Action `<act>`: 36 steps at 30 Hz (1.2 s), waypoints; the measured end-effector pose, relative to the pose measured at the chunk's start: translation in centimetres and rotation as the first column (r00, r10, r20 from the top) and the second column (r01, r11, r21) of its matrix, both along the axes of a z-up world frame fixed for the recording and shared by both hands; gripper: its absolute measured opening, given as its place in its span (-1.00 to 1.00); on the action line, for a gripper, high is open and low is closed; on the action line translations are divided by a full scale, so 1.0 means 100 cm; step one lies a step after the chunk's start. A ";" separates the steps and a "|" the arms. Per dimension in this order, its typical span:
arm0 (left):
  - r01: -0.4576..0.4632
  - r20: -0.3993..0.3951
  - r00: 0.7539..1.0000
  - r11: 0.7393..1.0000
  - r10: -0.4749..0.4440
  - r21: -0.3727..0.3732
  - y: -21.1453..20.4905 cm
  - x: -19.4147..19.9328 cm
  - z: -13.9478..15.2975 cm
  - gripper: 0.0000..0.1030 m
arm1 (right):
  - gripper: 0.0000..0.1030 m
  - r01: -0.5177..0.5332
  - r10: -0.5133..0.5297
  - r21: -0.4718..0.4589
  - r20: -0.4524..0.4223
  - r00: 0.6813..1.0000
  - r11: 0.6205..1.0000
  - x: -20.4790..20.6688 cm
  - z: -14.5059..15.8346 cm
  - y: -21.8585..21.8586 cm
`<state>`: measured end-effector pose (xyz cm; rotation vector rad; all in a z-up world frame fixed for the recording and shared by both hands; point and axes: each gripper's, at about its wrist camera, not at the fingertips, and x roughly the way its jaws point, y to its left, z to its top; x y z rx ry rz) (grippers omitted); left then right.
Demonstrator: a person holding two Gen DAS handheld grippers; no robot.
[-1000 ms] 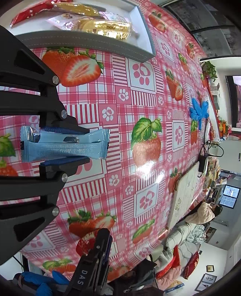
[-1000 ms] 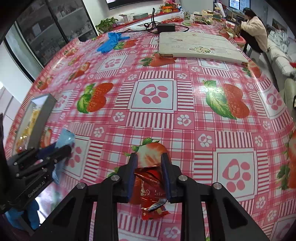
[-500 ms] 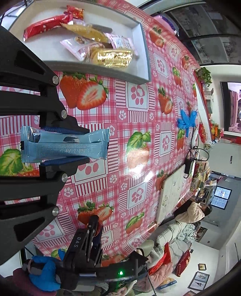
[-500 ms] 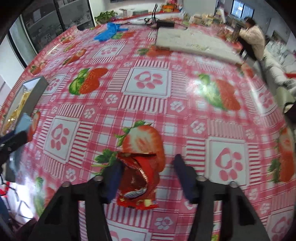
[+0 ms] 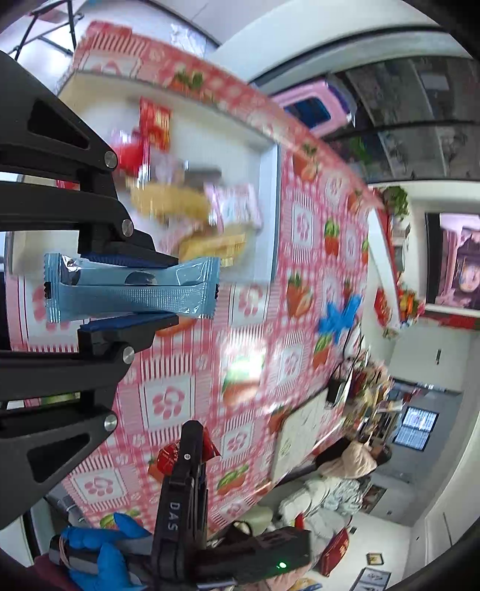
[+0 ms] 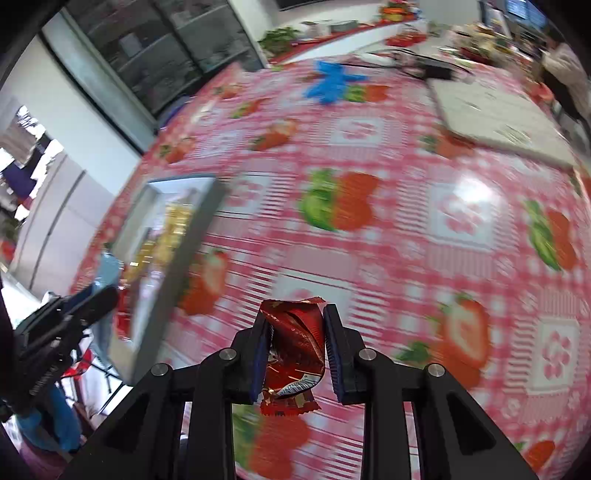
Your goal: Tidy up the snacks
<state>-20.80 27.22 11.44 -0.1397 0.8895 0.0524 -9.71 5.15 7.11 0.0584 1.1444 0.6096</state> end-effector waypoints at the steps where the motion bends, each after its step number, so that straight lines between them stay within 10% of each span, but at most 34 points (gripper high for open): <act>1: -0.018 -0.002 1.000 1.000 0.018 0.002 0.010 -0.002 0.000 -0.51 | -0.43 -0.027 0.027 0.010 0.002 1.000 1.000 0.000 0.005 0.014; 16: -0.169 -0.138 0.977 0.985 0.163 -0.029 0.091 -0.014 -0.066 -0.46 | -0.43 -0.319 0.320 0.033 -0.147 0.936 0.947 -0.012 -0.023 0.210; 18: -0.183 -0.142 0.974 0.983 0.178 -0.027 0.095 -0.012 -0.068 -0.14 | -0.43 -0.302 0.298 0.006 -0.173 0.939 0.953 -0.001 -0.034 0.220; 20: -0.199 -0.134 0.972 0.980 0.194 -0.019 0.096 -0.011 -0.067 0.69 | -0.43 -0.299 0.291 -0.023 -0.179 0.940 0.954 0.010 -0.038 0.227; 22: -0.211 -0.105 0.972 0.977 0.209 -0.013 0.097 -0.013 -0.065 0.72 | -0.42 -0.314 0.301 -0.045 -0.183 0.936 0.948 0.015 -0.035 0.234; 23: -0.210 -0.113 0.972 0.978 0.207 -0.014 0.098 -0.012 -0.065 0.74 | -0.34 -0.326 0.310 -0.072 -0.172 0.935 0.943 0.015 -0.031 0.237; 26: -0.210 -0.159 0.966 0.977 0.203 -0.027 0.099 -0.010 -0.071 0.77 | 1.00 -0.358 0.346 -0.155 -0.099 0.933 0.921 0.006 -0.017 0.241; 36: -0.263 -0.066 0.963 0.963 0.260 -0.053 0.097 -0.032 -0.049 1.00 | 1.00 -0.381 0.378 -0.219 -0.058 0.924 0.898 -0.005 -0.005 0.230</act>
